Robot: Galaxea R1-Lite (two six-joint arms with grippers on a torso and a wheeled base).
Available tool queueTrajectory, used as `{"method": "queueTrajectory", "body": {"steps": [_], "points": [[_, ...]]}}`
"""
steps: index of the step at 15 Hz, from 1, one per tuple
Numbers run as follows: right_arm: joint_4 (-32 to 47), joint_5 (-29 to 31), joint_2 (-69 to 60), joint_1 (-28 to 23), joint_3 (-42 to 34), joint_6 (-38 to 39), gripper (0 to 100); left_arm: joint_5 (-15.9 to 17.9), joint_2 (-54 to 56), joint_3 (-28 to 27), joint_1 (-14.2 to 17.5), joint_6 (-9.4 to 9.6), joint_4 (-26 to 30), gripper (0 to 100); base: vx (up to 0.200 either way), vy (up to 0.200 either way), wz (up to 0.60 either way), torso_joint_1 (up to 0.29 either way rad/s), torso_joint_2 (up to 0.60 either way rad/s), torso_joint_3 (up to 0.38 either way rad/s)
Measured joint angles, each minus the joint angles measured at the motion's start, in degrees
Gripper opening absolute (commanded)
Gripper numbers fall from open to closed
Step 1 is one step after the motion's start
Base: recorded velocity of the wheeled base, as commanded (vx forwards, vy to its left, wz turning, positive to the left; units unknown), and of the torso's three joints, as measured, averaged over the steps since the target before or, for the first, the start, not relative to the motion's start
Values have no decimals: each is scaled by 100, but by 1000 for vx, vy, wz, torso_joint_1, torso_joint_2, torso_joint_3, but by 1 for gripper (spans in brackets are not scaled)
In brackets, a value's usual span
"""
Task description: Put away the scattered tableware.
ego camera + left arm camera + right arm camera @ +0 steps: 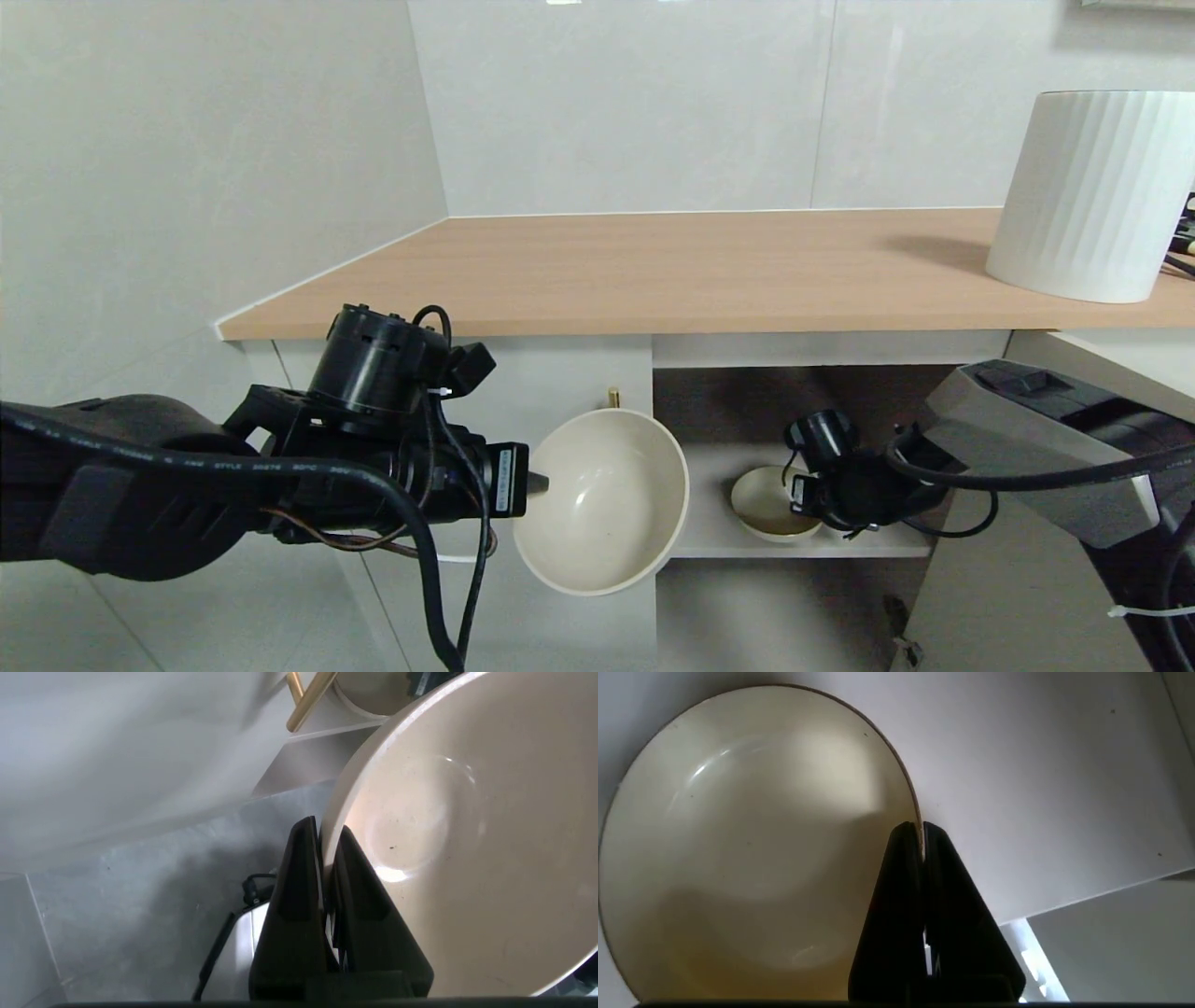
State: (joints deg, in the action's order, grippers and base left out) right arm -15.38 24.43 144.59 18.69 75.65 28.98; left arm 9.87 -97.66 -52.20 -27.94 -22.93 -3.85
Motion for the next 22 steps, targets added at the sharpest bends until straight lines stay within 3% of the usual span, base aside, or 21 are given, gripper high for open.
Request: {"method": "queueTrajectory", "body": {"steps": [5, 6, 13, 16, 19, 22], "points": [[1, 15, 54, -15, 100, 69, 0, -2, 2, -6, 0, 2, 0, 0, 0, 0, 0, 0, 0, 0], [6, 23, 59, -17, 122, 79, 100, -2, 4, -9, 0, 0, 0, 0, 0, 0, 0, 0, 0, 0], [34, 69, 12, -15, 190, 301, 100, -13, 23, -11, 0, 2, -9, 0, 0, 0, 0, 0, 0, 0], [88, -46, -330, 55, -243, 360, 100, -17, -9, -22, -6, 2, 2, 0, 0, 0, 0, 0, 0, 0], [96, -853, -1245, 328, -1264, 305, 100, -207, -140, -37, -193, 2, 6, 0, 0, 0, 0, 0, 0, 0], [291, -1616, -2326, 634, -2098, -18, 100, -807, -419, -37, -560, 6, -2, 0, 0, 0, 0, 0, 0, 0]]}}
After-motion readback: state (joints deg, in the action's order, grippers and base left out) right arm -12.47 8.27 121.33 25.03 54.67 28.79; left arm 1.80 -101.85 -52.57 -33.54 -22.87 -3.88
